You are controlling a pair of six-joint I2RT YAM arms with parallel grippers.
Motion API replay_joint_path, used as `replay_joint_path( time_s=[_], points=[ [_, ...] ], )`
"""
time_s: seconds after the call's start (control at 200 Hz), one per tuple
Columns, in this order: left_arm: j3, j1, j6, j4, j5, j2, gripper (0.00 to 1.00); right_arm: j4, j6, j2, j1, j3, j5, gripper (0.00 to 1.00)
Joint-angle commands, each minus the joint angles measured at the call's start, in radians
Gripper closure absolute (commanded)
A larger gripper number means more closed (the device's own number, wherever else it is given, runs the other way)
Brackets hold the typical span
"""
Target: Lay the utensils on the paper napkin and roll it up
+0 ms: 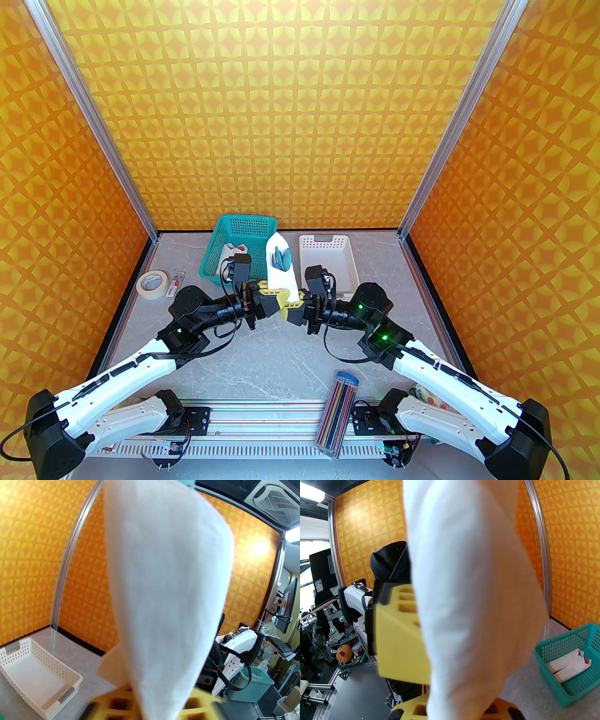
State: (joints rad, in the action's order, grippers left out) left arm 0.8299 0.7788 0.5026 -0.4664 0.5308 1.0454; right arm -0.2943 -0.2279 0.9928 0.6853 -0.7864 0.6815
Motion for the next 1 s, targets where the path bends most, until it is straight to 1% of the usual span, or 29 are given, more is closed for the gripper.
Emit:
replay_joint_path(
  time_s=[0.0,0.09,0.15,0.225,0.255,0.29,0.295,0.32,0.43,0.535,0.75,0.77,0.79,0.865,0.885,0.95,0.995],
  points=[
    [0.025,-0.032,0.01,0.065,-0.001,-0.062,0.57,-0.005,-0.001,-0.029,-0.026,-0.015,0.006,0.96],
    [0.021,-0.065,0.018,0.118,0.001,-0.1,0.46,-0.007,-0.002,-0.034,-0.032,-0.013,0.007,0.96],
    [0.008,-0.09,0.039,0.12,0.01,-0.125,0.39,-0.008,-0.001,-0.034,-0.032,-0.014,0.01,0.96],
    [-0.01,-0.114,0.089,0.085,0.04,-0.142,0.23,-0.005,-0.001,-0.031,-0.032,-0.017,0.021,0.96],
    [-0.011,-0.114,0.109,0.071,0.057,-0.141,0.18,-0.012,-0.005,-0.031,-0.032,-0.019,0.026,0.96],
    [-0.008,-0.114,0.131,0.061,0.067,-0.136,0.1,-0.017,-0.008,-0.028,-0.032,-0.021,0.034,0.96],
    [-0.007,-0.128,0.132,0.059,0.068,-0.135,0.1,-0.017,-0.009,-0.028,-0.032,-0.021,0.036,0.96],
    [-0.002,-0.142,0.143,0.053,0.079,-0.13,0.0,-0.023,-0.011,-0.025,-0.032,-0.022,0.047,0.96],
    [0.035,-0.141,0.172,0.04,0.132,-0.09,0.01,-0.036,-0.019,-0.012,-0.029,-0.029,0.074,0.96],
    [0.044,-0.138,0.188,0.009,0.147,-0.054,0.01,-0.048,-0.022,-0.002,-0.022,-0.033,0.087,0.96],
    [0.059,-0.127,0.242,-0.152,0.22,0.036,0.01,-0.069,-0.028,0.024,0.0,-0.043,0.087,0.96],
    [0.062,-0.101,0.242,-0.159,0.223,0.042,0.01,-0.071,-0.028,0.027,0.003,-0.044,0.086,0.96],
    [0.064,-0.094,0.243,-0.169,0.226,0.048,0.01,-0.072,-0.03,0.03,0.005,-0.045,0.085,0.96],
    [0.072,-0.087,0.253,-0.196,0.243,0.053,0.01,-0.074,-0.03,0.038,0.01,-0.049,0.085,0.96],
    [0.075,-0.086,0.253,-0.203,0.249,0.087,0.01,-0.075,-0.03,0.04,0.011,-0.05,0.084,0.96],
    [0.083,-0.08,0.255,-0.214,0.267,0.099,0.0,-0.077,-0.031,0.043,0.014,-0.053,0.083,0.96],
    [0.088,-0.074,0.254,-0.217,0.281,0.105,0.01,-0.077,-0.031,0.047,0.017,-0.057,0.081,0.95]
  ],
)
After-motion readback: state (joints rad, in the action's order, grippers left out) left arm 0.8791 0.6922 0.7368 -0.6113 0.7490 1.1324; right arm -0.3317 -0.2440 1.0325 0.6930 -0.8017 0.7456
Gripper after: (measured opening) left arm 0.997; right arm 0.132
